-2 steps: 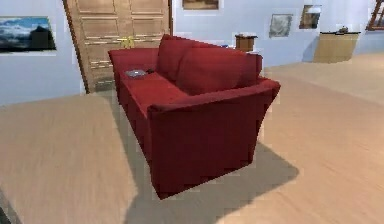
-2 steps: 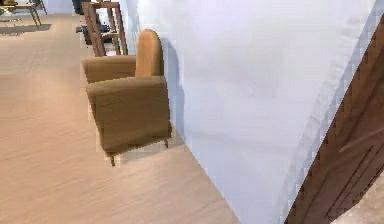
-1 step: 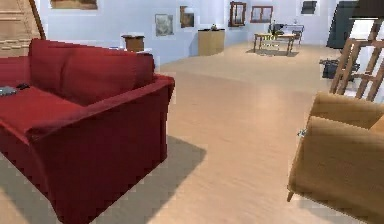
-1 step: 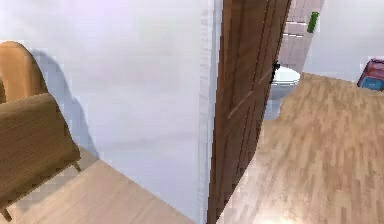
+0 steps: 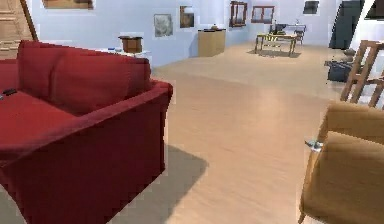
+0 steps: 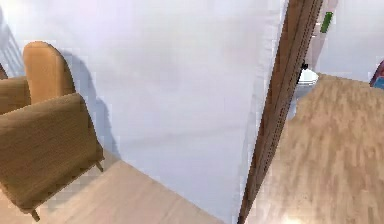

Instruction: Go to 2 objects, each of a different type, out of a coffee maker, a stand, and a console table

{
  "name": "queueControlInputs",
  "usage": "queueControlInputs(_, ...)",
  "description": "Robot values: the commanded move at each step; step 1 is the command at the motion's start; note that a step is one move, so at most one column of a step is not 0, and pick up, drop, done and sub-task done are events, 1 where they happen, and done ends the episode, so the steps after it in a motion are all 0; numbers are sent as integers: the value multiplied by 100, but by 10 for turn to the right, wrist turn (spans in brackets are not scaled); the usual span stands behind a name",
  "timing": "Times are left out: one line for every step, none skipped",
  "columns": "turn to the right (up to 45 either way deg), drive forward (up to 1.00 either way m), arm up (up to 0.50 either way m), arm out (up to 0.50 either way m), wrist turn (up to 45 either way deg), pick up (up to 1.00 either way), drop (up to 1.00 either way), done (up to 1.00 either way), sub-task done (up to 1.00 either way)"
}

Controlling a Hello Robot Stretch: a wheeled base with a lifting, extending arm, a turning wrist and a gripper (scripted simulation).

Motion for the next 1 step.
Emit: queueControlInputs(60, 0, 0, 0, 0, 0, 0, 0, 0)
